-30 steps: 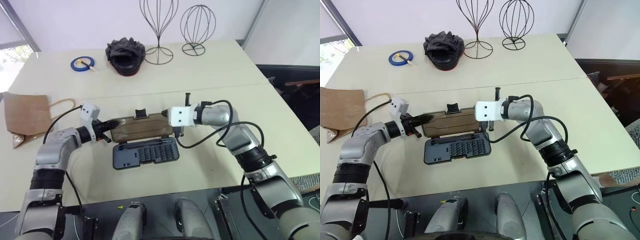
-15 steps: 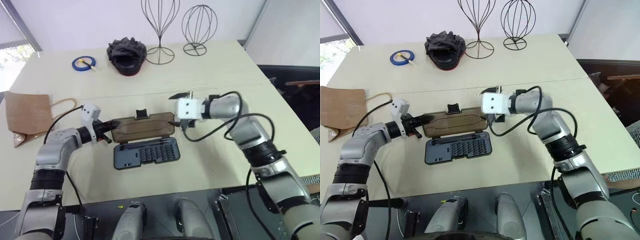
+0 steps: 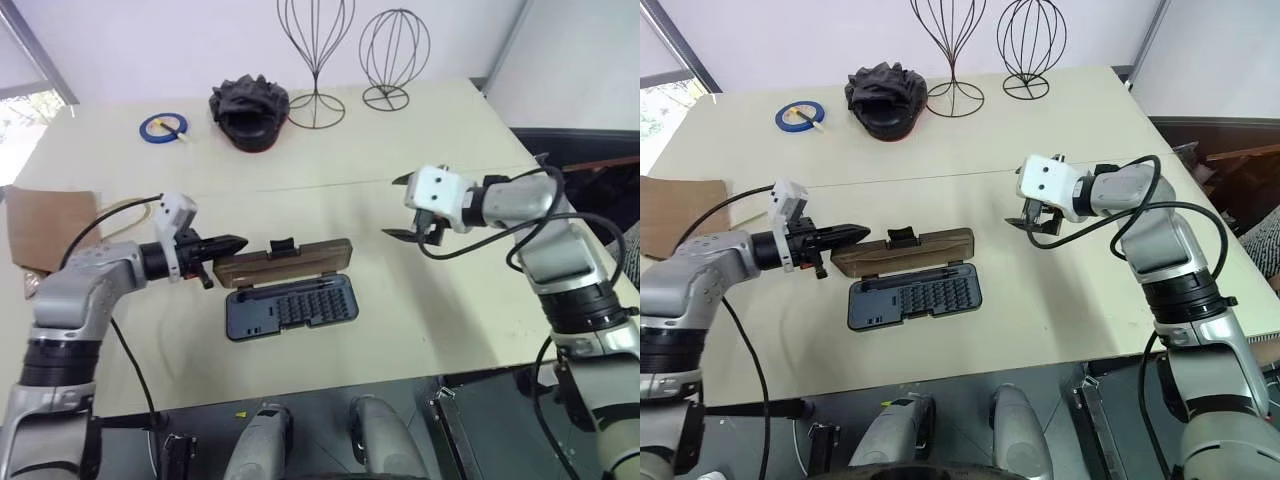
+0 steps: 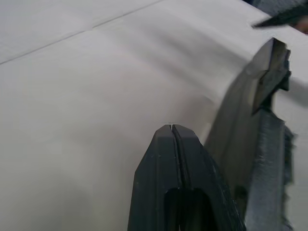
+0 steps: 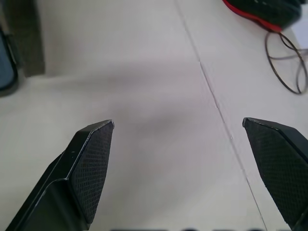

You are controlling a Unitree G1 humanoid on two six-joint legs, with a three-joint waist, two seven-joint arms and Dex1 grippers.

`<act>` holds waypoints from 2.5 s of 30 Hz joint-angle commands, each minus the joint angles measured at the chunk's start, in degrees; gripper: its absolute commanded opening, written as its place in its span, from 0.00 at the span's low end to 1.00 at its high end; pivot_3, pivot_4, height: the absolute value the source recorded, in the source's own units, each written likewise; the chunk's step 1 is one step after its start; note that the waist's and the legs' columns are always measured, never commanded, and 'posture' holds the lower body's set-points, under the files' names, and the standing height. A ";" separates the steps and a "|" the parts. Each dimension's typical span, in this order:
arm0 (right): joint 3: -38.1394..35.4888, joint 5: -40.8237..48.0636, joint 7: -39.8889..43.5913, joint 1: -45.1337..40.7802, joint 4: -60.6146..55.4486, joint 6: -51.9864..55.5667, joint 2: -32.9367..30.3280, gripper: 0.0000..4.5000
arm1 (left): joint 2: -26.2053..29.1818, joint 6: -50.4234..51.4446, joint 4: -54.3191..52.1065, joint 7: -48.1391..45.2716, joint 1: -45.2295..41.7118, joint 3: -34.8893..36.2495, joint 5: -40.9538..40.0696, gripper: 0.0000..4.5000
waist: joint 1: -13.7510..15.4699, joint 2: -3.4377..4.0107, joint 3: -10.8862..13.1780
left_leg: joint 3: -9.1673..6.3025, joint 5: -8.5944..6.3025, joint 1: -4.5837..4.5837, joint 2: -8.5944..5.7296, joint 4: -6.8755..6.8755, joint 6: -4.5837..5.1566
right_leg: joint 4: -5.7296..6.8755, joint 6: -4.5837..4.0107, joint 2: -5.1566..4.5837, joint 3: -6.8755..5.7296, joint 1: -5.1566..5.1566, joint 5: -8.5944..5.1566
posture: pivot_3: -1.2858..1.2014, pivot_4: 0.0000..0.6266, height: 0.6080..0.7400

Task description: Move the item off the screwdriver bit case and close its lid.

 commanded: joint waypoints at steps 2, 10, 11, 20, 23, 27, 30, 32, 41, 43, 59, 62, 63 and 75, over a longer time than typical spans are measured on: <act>-1.81 1.08 -1.01 0.17 -2.40 -0.13 -0.83 0.99 | 4.41 3.97 -5.53 -3.59 3.10 2.98 -4.45 0.00 | 0.10 0.01 0.02 | 0.00 0.00 0.00 0.00 0.02 0.00 | 0.00 0.00 -0.01 0.00 0.01 0.00 | 0.52 0.24 1.00; -2.35 3.28 -0.09 1.27 -3.40 1.83 -1.55 0.99 | 7.05 6.72 -13.56 -5.11 10.68 3.66 -8.52 0.00 | 0.31 0.01 0.04 | 0.01 0.00 -0.02 -0.02 0.03 0.00 | -0.03 0.00 -0.07 0.00 0.02 -0.01 | 0.52 0.24 1.00; -2.81 4.42 -0.07 1.28 -4.12 4.21 -1.08 0.99 | 7.16 6.59 -14.08 -5.15 11.12 3.72 -8.67 0.00 | 0.30 0.01 0.04 | 0.01 0.00 -0.02 -0.01 0.02 0.00 | -0.03 0.00 -0.07 0.00 0.02 -0.01 | 0.52 0.24 1.00; -10.83 25.63 -6.09 0.02 -20.93 50.29 11.12 0.72 | 5.58 2.09 -4.12 -4.72 -1.33 0.03 -4.64 0.00 | 0.51 0.02 0.04 | -0.10 0.00 -0.02 0.01 0.04 0.01 | -0.01 0.00 -0.03 -0.01 0.02 -0.01 | 0.52 0.24 1.00; -13.28 32.86 -7.66 1.25 -27.34 64.82 14.81 0.35 | 4.69 0.41 0.54 -6.24 -7.14 -3.04 -2.36 0.00 | 0.78 0.02 0.04 | -0.12 0.00 -0.04 -0.02 0.04 0.01 | -0.01 0.00 -0.04 -0.02 0.01 0.00 | 0.52 0.24 1.00; -15.90 41.71 -13.15 6.11 -31.03 76.89 21.60 0.01 | 2.56 -2.77 5.55 -9.69 -12.53 -8.96 1.54 0.00 | 1.50 -0.01 -0.02 | -0.09 -0.01 -0.04 -0.04 0.05 0.02 | -0.01 0.01 -0.05 -0.01 0.01 0.00 | 0.52 0.24 1.00; -14.78 50.87 -19.67 12.72 -31.35 77.03 22.81 0.01 | 0.17 -5.75 10.36 -11.92 -15.35 -13.25 5.19 0.00 | 1.86 -0.02 -0.02 | -0.07 -0.01 -0.05 -0.05 0.08 0.02 | -0.01 0.01 -0.05 -0.05 0.04 0.00 | 0.52 0.24 1.00; -12.17 57.65 -24.17 17.92 -31.30 77.03 24.05 0.01 | -1.94 -7.85 14.37 -13.47 -16.80 -16.25 7.78 0.00 | 1.74 -0.02 -0.02 | -0.02 -0.01 -0.07 -0.07 0.09 0.02 | -0.01 0.02 -0.09 -0.03 0.02 0.00 | 0.52 0.24 1.00; -8.74 76.56 -50.47 23.21 -24.70 77.03 30.00 0.01 | -8.37 -15.97 27.08 -15.25 -21.79 -20.72 16.14 0.00 | 1.25 -0.03 -0.03 | -0.04 0.00 -0.03 -0.01 0.09 0.03 | 0.06 0.02 -0.01 -0.02 -0.01 0.00 | 0.52 0.24 1.00; -8.96 77.70 -56.31 24.08 -23.29 77.03 32.25 0.01 | -9.86 -17.74 29.77 -15.08 -22.57 -21.06 17.64 0.00 | 1.42 -0.03 -0.03 | -0.05 -0.01 -0.04 -0.01 0.09 0.03 | 0.05 0.02 -0.01 -0.03 0.00 0.00 | 0.52 0.24 1.00; -15.65 87.32 -93.29 29.40 -18.28 74.90 48.46 0.01 | -18.98 -27.24 43.27 -16.42 -27.41 -22.58 26.34 0.00 | 1.57 -0.07 -0.10 | -0.07 0.00 0.00 -0.03 0.11 0.05 | 0.09 0.03 0.00 -0.03 0.05 0.01 | 0.52 0.24 1.00; -14.08 89.92 -97.26 30.17 -18.24 72.43 47.50 0.01 | -20.21 -27.69 43.46 -17.85 -27.05 -23.38 27.36 0.00 | 1.65 -0.08 -0.11 | -0.08 0.00 0.00 -0.05 0.13 0.05 | 0.08 0.04 -0.02 -0.03 0.09 0.01 | 0.52 0.24 1.00; -13.51 90.32 -98.15 30.11 -18.28 71.73 46.92 0.01 | -20.39 -27.84 43.14 -18.52 -26.71 -23.64 27.64 0.00 | 1.60 -0.08 -0.11 | -0.08 0.00 0.00 -0.05 0.13 0.05 | 0.08 0.04 -0.02 -0.03 0.09 0.01 | 0.52 0.24 1.00; -6.00 79.97 -92.93 26.30 -22.62 67.65 39.24 0.01 | -20.90 -27.63 37.21 -22.28 -22.10 -26.36 29.22 0.00 | 1.32 -0.06 -0.17 | -0.08 -0.03 0.02 -0.04 0.11 0.10 | 0.08 0.07 0.01 -0.03 0.10 -0.01 | 0.52 0.24 1.00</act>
